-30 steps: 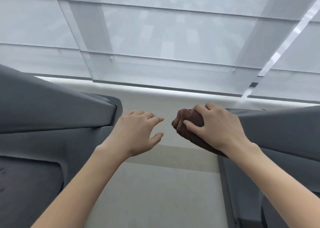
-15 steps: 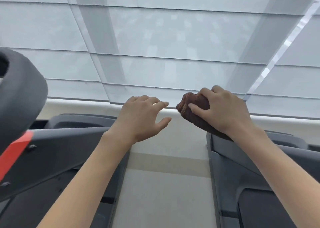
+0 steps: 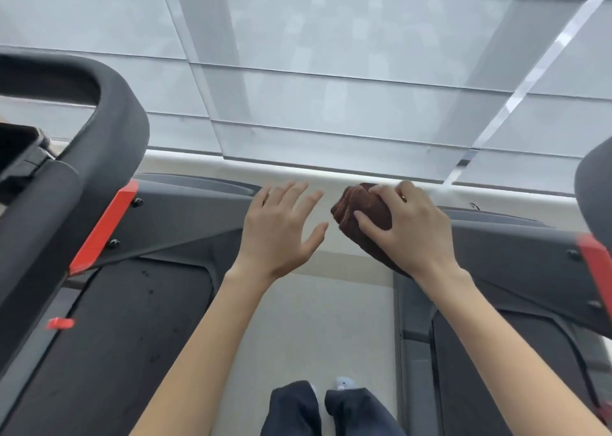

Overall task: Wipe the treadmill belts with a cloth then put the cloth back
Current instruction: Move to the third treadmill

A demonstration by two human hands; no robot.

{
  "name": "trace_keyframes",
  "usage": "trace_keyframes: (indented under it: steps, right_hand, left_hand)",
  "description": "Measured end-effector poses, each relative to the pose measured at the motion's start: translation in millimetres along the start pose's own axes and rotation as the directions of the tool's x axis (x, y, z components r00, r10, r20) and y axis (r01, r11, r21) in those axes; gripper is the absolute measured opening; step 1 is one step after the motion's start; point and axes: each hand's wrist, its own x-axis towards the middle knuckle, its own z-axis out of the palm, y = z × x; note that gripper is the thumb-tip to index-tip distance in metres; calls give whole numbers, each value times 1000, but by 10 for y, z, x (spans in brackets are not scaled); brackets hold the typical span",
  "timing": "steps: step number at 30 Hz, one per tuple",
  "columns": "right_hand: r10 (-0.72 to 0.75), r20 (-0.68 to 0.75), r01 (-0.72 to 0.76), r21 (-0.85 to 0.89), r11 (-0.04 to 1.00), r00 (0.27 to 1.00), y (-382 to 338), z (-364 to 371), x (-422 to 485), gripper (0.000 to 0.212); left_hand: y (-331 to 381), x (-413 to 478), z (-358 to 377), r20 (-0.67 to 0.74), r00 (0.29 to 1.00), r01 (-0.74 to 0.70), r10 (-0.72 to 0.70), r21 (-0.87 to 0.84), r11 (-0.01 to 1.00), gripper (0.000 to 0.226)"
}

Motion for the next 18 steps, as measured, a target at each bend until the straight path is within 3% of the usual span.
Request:
trace_keyframes:
  steps: [11,18]
  right_hand:
    - [27,196,-28,1,1000,980,95,270,-534,44]
    - [-125,272,106,85,991,954,97,351,-358,46]
  left_hand:
    - [78,-672,320,132,991,-28,30,-15,999,52]
    - [141,-811,306,93,988,126,-127,16,992,52]
